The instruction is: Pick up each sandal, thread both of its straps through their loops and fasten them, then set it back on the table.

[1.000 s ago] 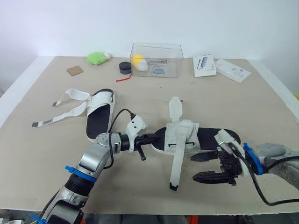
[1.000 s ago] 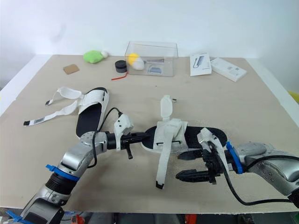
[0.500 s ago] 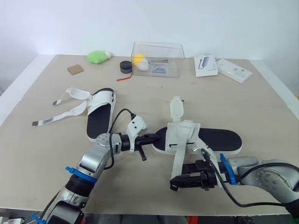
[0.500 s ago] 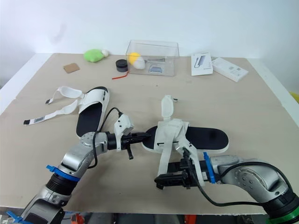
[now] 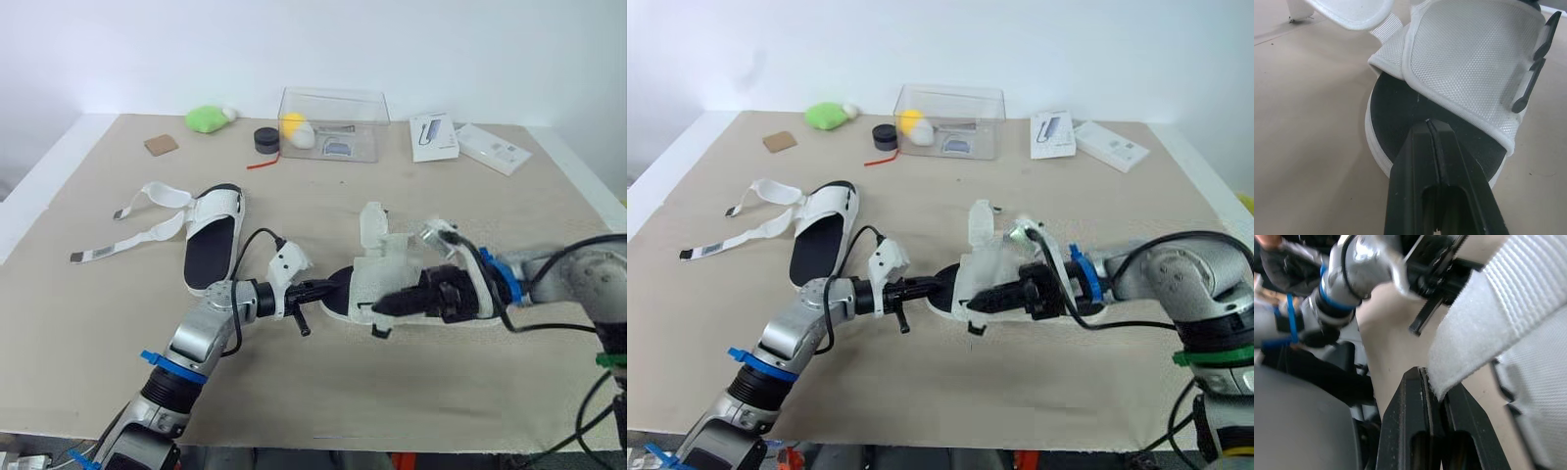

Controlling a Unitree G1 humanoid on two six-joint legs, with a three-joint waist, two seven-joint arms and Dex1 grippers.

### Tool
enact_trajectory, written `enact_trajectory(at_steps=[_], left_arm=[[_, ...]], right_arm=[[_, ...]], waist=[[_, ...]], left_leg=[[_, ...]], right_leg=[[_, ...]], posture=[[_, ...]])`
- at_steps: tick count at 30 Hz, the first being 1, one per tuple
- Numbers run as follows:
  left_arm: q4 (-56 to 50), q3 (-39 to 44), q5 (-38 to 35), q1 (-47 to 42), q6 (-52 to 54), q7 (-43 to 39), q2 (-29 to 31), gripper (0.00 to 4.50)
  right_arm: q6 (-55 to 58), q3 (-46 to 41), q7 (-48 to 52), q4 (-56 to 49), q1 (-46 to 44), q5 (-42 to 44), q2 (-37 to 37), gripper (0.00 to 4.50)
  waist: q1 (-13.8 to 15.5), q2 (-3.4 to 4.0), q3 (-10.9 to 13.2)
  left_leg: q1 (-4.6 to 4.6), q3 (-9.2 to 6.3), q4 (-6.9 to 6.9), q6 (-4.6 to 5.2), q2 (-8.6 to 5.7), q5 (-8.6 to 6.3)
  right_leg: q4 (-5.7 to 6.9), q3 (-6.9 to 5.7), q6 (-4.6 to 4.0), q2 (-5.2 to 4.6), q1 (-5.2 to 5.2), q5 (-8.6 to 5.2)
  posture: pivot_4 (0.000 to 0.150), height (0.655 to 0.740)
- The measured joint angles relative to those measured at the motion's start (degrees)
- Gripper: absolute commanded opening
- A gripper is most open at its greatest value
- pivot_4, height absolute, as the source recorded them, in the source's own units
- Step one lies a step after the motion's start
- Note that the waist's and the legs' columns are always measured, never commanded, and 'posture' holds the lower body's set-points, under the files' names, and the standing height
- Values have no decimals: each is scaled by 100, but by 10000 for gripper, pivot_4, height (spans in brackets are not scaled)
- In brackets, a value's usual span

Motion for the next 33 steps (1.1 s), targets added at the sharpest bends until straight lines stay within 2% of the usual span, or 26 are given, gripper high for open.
enact_trajectory(at_steps=[7,13,20,33], left_arm=[[6,-9,0,2,-59,-12,-23,0],[4,-8,5,16,-72,9,-22,0],[-33,-8,6,61,-83,52,-18,0],[-43,-14,8,70,-103,52,-16,0]], right_arm=[[801,17,-267,1621,-832,-564,396,591],[824,393,63,2619,-1431,-859,266,591],[829,1194,596,2742,-1553,-863,-37,591],[814,1635,1115,2274,-1617,-885,-350,591]], waist=[[24,1,0],[19,4,0],[9,5,0],[6,7,0]], left_leg=[[-26,-9,-3,1,0,-1],[-26,-9,-3,1,0,-1],[-26,-9,-3,1,0,-1],[-28,-9,-4,0,0,-1]], right_leg=[[0,-8,30,2,-23,11],[0,-8,30,3,-24,13],[0,-8,31,3,-25,11],[0,-9,32,3,-27,10]], posture=[[1500,7400],[1500,7400],[1500,7400],[1500,7400]])
